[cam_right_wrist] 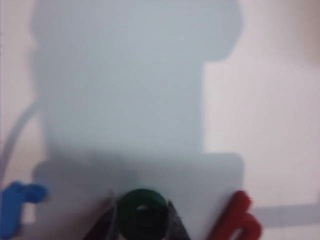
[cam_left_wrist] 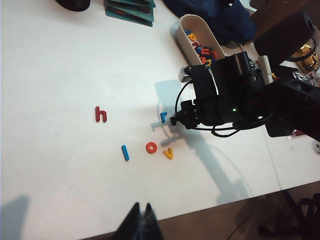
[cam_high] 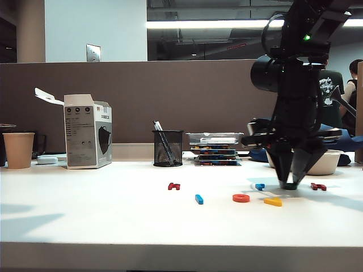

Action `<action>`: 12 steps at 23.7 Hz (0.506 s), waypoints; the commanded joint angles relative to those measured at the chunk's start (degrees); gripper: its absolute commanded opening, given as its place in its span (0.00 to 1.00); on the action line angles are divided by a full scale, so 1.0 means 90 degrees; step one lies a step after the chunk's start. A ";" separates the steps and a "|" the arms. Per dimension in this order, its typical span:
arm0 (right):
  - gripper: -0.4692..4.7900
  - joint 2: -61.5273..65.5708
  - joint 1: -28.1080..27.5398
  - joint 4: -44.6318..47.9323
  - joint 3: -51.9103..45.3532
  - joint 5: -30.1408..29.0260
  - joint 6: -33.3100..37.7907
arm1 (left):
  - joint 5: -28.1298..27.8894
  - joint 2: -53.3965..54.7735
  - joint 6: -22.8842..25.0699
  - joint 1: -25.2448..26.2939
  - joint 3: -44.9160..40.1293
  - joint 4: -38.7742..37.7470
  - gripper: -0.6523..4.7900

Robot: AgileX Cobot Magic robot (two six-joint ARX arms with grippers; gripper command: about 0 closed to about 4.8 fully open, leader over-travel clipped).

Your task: Select the appropriate letters from the row of letter magnets placed on the table to arrange into the word "love".

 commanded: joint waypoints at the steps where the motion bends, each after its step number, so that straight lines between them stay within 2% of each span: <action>1: 0.24 0.0075 -0.0019 -0.0272 -0.0061 0.0478 -0.0034 | -0.0017 -0.0015 0.0032 -0.0005 0.0024 0.0063 0.11; 5: 0.24 0.0056 -0.0019 -0.0571 -0.0049 0.0755 -0.0032 | -0.0017 -0.0015 0.0032 -0.0005 0.0024 0.0063 0.11; 12: 0.24 0.0053 -0.0019 -0.0738 -0.0024 -0.0163 -0.0039 | -0.0017 -0.0015 0.0032 -0.0005 0.0024 0.0063 0.11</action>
